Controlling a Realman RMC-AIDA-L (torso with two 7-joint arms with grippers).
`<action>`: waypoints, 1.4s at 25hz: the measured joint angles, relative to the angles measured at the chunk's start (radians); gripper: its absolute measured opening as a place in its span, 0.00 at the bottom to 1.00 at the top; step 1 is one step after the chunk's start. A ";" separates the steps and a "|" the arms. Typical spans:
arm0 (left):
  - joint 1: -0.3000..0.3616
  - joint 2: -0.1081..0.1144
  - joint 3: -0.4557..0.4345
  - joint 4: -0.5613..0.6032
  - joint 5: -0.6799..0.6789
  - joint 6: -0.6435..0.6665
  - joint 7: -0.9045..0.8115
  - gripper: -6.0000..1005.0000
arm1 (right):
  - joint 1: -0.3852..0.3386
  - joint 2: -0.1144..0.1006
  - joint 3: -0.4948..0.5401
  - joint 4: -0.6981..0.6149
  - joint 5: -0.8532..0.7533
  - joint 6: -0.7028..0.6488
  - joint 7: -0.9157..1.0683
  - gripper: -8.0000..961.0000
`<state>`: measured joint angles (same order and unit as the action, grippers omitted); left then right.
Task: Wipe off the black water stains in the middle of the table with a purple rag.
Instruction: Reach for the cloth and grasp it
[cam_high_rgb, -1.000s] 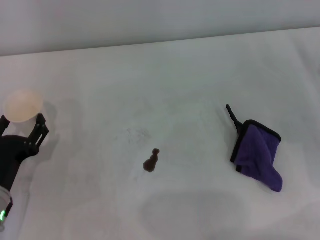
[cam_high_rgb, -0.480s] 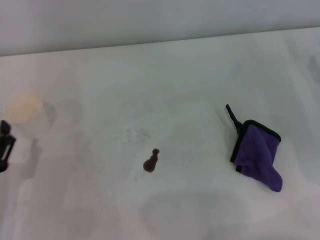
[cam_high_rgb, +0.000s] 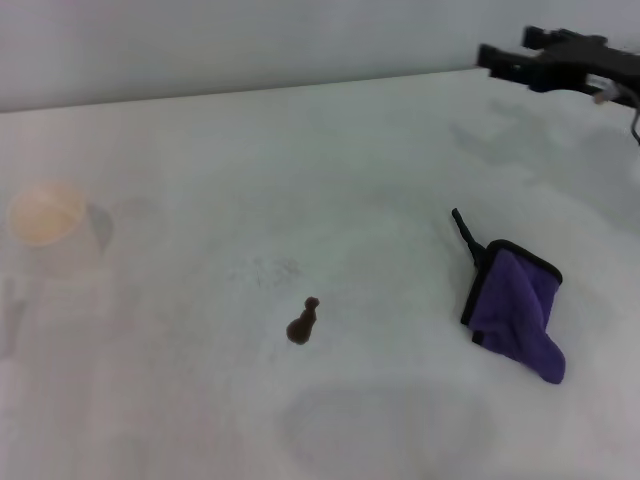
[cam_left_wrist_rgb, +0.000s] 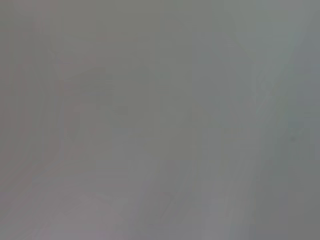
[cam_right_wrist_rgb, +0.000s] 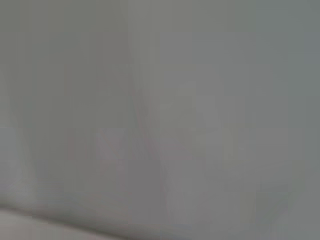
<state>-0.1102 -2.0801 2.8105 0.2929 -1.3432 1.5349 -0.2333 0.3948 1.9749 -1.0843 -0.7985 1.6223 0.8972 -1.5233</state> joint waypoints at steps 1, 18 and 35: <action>-0.005 0.000 -0.004 -0.010 -0.002 -0.002 -0.001 0.88 | 0.004 0.006 -0.001 -0.050 -0.081 0.003 0.065 0.88; -0.095 0.002 -0.016 -0.136 -0.022 -0.122 -0.114 0.87 | -0.035 0.032 -0.090 -0.837 -0.774 0.603 0.986 0.88; -0.161 0.002 -0.017 -0.140 -0.039 -0.127 -0.115 0.87 | -0.056 0.033 -0.592 -0.977 -1.231 0.757 1.458 0.88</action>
<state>-0.2714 -2.0785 2.7933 0.1534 -1.3817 1.4078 -0.3482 0.3387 2.0076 -1.6765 -1.7756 0.3917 1.6540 -0.0652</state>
